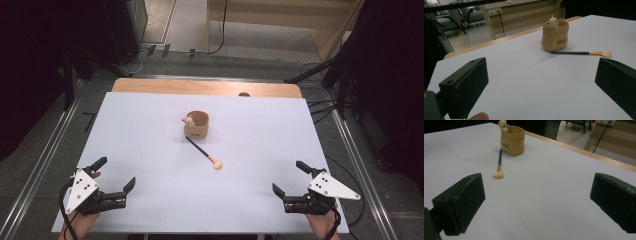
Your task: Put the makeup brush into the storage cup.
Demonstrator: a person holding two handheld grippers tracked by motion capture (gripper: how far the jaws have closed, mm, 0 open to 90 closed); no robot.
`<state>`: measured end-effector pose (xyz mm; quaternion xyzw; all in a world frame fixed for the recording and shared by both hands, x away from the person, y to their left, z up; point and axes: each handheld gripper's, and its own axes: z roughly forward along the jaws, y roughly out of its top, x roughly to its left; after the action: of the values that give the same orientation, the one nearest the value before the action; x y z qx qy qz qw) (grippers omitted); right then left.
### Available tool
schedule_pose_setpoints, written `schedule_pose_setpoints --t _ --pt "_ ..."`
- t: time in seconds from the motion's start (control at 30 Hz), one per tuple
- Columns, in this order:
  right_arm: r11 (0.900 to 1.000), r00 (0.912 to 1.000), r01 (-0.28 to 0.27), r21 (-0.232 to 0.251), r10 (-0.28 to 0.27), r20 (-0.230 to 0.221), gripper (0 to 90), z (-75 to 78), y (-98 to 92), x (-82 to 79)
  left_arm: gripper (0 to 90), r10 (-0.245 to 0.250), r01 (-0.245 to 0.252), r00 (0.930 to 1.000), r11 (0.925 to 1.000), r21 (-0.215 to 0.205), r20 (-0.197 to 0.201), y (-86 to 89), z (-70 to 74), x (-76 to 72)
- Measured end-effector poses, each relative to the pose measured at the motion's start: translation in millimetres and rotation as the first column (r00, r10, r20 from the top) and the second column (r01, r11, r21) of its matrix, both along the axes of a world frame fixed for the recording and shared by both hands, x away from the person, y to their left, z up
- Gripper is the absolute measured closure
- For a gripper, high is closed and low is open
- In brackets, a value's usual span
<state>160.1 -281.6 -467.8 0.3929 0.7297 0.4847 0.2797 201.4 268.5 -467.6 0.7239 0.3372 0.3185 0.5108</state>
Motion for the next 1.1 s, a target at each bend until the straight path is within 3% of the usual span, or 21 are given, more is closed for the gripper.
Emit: schedule_pose_setpoints --t 0.23,0.33,0.47,0.67,0.8,1.1 --pt "1.000 0.9999 -0.013 0.010 0.013 -0.005 0.4 0.0 0.9 2.7 0.0 -0.008 0.008 1.0000 1.0000 0.003 -0.004 -1.7 -0.1 -0.6" --pt "0.999 0.9995 -0.031 0.019 0.031 -0.007 0.3 0.6 0.7 4.1 0.0 0.002 -0.001 0.9995 0.9998 0.020 -0.030 -3.1 -2.0 1.0" --pt "1.000 0.9995 -0.027 0.000 0.027 -0.018 0.2 1.1 1.9 4.2 0.0 -0.017 0.018 0.9995 0.9998 0.008 -0.026 -5.6 -2.4 3.9" --pt "1.000 0.9997 -0.020 0.014 0.020 -0.011 0.1 5.3 3.3 5.4 0.0 -0.023 0.024 0.9991 0.9996 0.015 -0.037 -7.6 -4.0 6.7" --pt "0.999 0.9988 -0.032 0.011 0.032 -0.036 0.0 3.5 6.3 12.0 0.0 -0.036 0.037 0.9985 0.9992 0.017 -0.042 -9.0 -4.9 7.4" --pt "0.998 0.9979 -0.055 0.022 0.056 -0.032 0.0 9.0 18.4 24.7 0.0 -0.049 0.049 0.9982 0.9987 0.013 -0.034 -8.4 -4.0 5.8"
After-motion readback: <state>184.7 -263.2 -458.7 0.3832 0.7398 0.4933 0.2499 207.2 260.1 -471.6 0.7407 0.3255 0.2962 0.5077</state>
